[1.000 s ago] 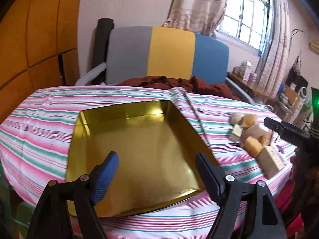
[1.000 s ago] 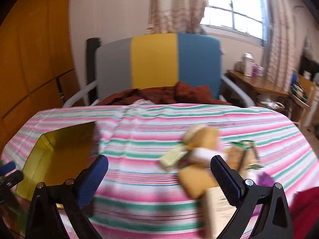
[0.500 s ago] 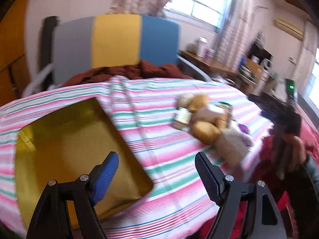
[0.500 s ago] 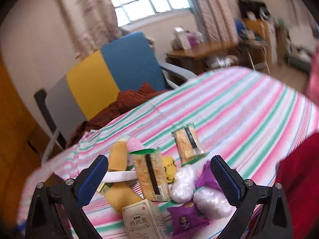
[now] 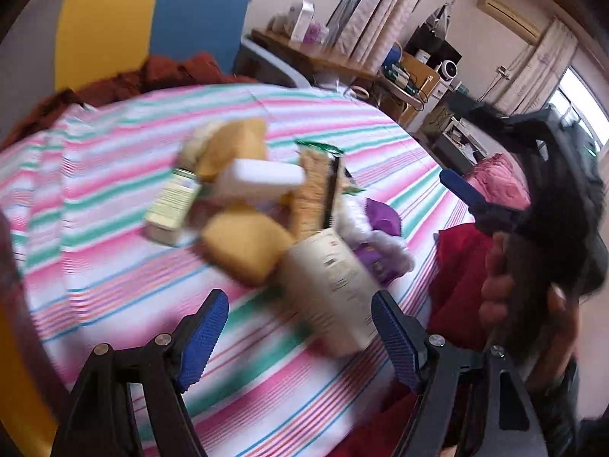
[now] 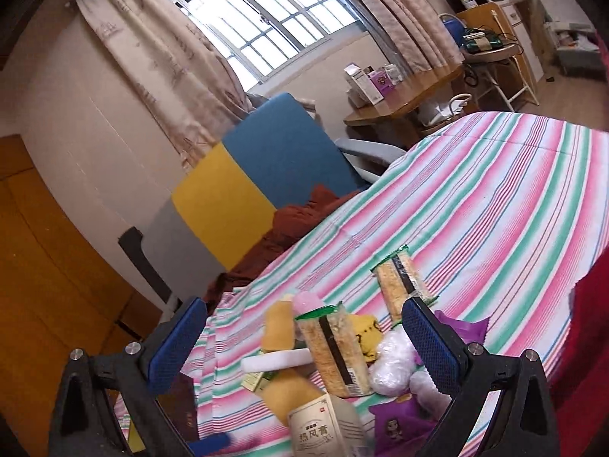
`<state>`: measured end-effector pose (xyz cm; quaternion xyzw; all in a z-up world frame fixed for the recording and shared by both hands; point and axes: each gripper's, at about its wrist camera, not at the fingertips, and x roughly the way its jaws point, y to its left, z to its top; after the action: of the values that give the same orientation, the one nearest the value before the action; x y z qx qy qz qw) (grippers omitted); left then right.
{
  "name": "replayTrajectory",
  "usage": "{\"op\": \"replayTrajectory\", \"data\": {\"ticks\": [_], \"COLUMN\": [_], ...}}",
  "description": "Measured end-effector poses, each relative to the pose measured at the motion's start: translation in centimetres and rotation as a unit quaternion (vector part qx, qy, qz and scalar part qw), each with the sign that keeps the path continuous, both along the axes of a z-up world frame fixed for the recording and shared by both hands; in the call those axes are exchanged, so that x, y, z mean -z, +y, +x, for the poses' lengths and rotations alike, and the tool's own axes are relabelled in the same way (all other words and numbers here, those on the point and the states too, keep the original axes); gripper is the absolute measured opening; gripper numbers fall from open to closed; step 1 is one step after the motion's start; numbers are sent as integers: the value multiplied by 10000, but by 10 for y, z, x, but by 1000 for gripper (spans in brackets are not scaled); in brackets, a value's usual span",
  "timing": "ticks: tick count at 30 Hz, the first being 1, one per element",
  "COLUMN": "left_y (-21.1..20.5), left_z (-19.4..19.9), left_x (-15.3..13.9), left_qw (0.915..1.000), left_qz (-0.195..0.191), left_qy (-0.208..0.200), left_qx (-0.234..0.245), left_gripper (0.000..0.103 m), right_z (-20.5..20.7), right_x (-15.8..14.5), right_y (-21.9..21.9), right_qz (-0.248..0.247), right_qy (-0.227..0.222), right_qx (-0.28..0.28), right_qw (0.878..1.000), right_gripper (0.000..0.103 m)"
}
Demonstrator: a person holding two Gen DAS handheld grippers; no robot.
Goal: Organize objects
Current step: 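Grasp the white-gold medicine box with the left tool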
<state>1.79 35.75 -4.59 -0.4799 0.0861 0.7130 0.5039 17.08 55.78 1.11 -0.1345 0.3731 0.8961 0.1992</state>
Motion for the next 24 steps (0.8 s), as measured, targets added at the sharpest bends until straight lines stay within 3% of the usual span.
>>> {"op": "replayTrajectory", "data": {"ticks": [6,13,16,21,24], "left_y": [39,64,66,45,25], "left_z": [5,20,26,27,31], "left_x": [20,39,40,38,32], "left_qw": [9991,9970,9965,9978,9970], "left_qz": [-250,-703,-810,-641,-618], "left_qy": [-310,-189,52,68,250], "left_qx": [-152,-244,-205,161,381], "left_gripper": [85,88,84,61,58], "right_z": [5,6,3,1,-1], "right_x": [2,6,7,10,13], "right_y": [2,6,5,8,10], "right_qz": [-141,-343,-350,-432,-483], "right_qy": [258,380,219,73,-58], "right_qx": [-82,-165,-197,-149,-114], "right_qw": [9995,9986,9990,9989,9988], "right_gripper": [103,103,103,103,103]}}
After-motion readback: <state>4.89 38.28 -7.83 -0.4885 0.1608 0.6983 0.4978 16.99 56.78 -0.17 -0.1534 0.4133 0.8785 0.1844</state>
